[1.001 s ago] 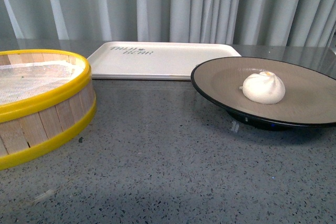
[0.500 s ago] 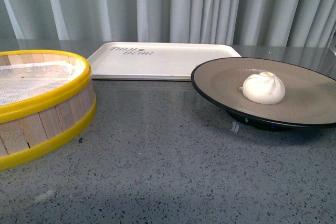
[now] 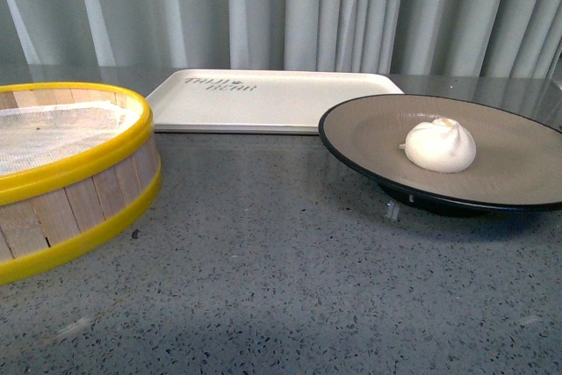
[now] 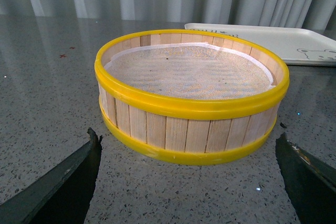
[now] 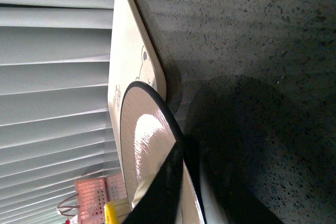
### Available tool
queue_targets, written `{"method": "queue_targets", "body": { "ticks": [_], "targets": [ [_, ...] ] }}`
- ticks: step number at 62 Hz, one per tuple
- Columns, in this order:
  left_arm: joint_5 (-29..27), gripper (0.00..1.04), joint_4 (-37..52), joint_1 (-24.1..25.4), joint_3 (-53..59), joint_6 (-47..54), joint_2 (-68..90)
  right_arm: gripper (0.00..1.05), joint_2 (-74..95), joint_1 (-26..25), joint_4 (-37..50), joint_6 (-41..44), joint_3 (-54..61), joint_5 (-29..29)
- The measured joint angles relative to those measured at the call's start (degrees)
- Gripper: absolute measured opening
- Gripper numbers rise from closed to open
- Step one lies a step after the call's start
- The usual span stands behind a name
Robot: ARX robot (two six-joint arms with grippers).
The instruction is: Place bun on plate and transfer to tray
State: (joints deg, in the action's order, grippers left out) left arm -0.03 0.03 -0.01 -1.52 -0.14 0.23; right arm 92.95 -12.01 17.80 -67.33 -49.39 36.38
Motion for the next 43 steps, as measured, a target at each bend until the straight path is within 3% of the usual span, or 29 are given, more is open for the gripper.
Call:
{"method": "queue_targets", "body": {
  "ticks": [7,26,36,43],
  "targets": [
    [0.0,0.98,0.0,0.0,0.0,0.0,-0.02,0.02,-0.02,0.02,0.63,-0.22,0.02,0.59],
    [0.0,0.98,0.0,0.0,0.0,0.0,-0.02,0.02,-0.33,0.17,1.44,-0.24,-0.02,2.78],
    [0.0,0.98,0.0,0.0,0.0,0.0,-0.02,0.02,-1.86,0.22,0.02,0.92,-0.24,1.07],
    [0.0,0.98,0.0,0.0,0.0,0.0,-0.02,0.19,-5.55,-0.11,-2.43,3.23,0.17,-2.84]
  ]
}}
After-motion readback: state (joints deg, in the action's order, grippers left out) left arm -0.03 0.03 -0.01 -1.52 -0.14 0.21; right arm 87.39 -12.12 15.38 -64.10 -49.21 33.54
